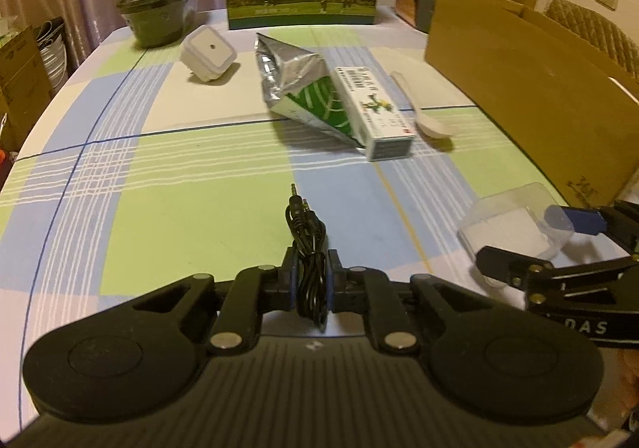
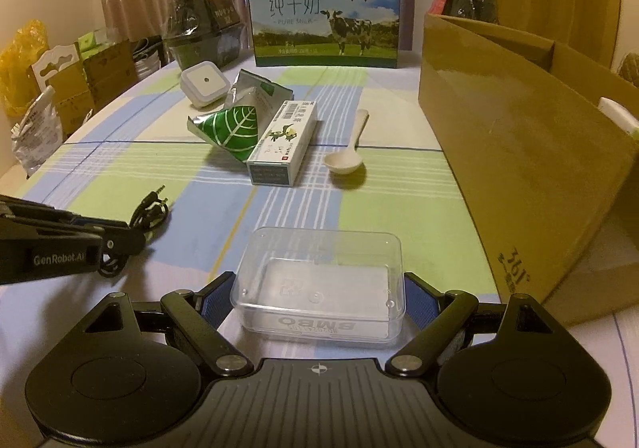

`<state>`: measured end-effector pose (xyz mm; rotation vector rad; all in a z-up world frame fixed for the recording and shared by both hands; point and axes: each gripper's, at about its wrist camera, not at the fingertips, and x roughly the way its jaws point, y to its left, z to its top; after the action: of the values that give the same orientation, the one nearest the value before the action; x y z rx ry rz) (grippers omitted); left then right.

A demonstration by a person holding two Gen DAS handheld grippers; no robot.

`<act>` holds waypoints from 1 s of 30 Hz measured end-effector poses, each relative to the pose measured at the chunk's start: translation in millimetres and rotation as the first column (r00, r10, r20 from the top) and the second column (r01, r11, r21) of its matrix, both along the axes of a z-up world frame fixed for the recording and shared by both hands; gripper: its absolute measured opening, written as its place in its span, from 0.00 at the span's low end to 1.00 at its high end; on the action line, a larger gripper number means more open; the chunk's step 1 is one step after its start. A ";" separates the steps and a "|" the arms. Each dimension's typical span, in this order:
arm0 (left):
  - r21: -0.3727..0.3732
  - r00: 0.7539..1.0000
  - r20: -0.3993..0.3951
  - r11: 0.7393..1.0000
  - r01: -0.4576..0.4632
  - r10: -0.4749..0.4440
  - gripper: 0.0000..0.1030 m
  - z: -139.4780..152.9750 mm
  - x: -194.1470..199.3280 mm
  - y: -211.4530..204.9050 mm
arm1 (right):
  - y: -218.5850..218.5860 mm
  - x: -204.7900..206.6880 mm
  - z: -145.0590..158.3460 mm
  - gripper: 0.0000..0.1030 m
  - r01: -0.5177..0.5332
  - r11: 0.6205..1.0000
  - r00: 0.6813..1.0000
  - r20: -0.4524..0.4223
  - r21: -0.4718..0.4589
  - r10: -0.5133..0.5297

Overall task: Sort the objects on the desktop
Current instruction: 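Carry the black cable and clear container toward the cardboard box with both tools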

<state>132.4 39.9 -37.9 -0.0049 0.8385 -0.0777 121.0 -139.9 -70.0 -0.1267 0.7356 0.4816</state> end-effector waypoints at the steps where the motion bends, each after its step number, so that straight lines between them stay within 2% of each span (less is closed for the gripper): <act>1: -0.005 1.000 0.000 1.000 0.001 -0.001 0.09 0.6 -1.9 -2.1 | -1.3 -1.8 0.9 0.82 0.002 1.000 1.000 0.000 0.001 -0.002; 16: -0.037 0.999 0.034 0.999 0.022 -0.020 0.09 22.4 -30.4 -20.9 | -18.9 -31.6 26.4 0.82 0.025 1.000 0.999 0.020 0.019 -0.025; 30: -0.047 0.995 0.090 0.998 0.040 -0.036 0.09 52.6 -46.4 -36.4 | -35.3 -52.0 77.9 0.82 0.037 0.998 0.993 0.112 0.054 -0.043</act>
<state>85.9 3.5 14.6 -0.0311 0.7476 -0.1332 69.0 -175.3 7.9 -0.0895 0.6130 0.4518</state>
